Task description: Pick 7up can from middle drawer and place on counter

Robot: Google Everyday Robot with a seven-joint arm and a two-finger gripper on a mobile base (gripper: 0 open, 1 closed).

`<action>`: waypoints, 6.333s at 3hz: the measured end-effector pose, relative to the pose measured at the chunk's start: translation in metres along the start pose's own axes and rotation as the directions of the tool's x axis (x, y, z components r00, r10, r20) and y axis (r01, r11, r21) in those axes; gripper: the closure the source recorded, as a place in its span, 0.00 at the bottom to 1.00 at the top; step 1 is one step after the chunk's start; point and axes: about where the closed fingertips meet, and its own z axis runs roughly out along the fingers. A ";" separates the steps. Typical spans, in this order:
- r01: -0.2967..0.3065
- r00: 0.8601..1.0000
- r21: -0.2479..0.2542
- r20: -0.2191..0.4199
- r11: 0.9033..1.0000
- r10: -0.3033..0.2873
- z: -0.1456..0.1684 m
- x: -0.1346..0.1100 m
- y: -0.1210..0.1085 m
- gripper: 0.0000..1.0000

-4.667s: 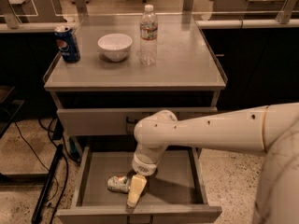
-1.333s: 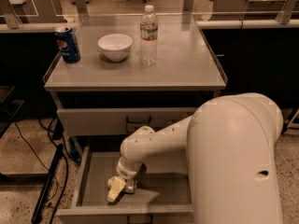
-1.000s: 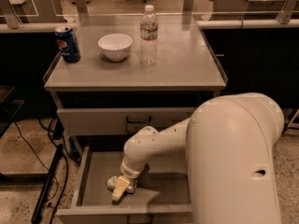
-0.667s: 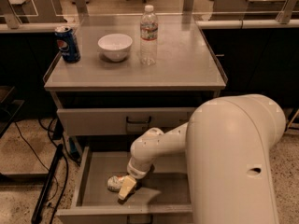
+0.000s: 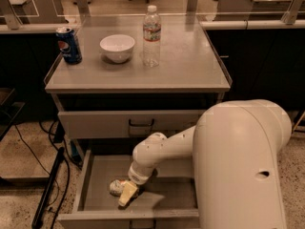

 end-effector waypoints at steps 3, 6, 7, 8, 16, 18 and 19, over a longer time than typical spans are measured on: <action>-0.009 0.999 -0.088 0.043 0.996 0.013 0.032 -0.014 0.004 0.00; -0.045 0.999 -0.079 -0.005 0.996 0.045 0.057 -0.008 -0.011 0.00; -0.047 0.999 -0.080 -0.010 0.996 0.046 0.059 -0.007 -0.011 0.13; -0.047 0.999 -0.080 -0.010 0.996 0.046 0.059 -0.007 -0.011 0.36; -0.099 0.994 0.089 0.055 0.991 0.094 -0.049 0.021 0.014 1.00; -0.255 0.965 0.185 0.104 0.949 0.239 -0.113 0.074 -0.010 1.00; -0.288 0.956 0.191 0.113 0.939 0.270 -0.123 0.079 -0.017 1.00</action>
Offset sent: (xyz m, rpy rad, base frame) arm -0.0051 0.0224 -0.0190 0.1199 0.0796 0.0103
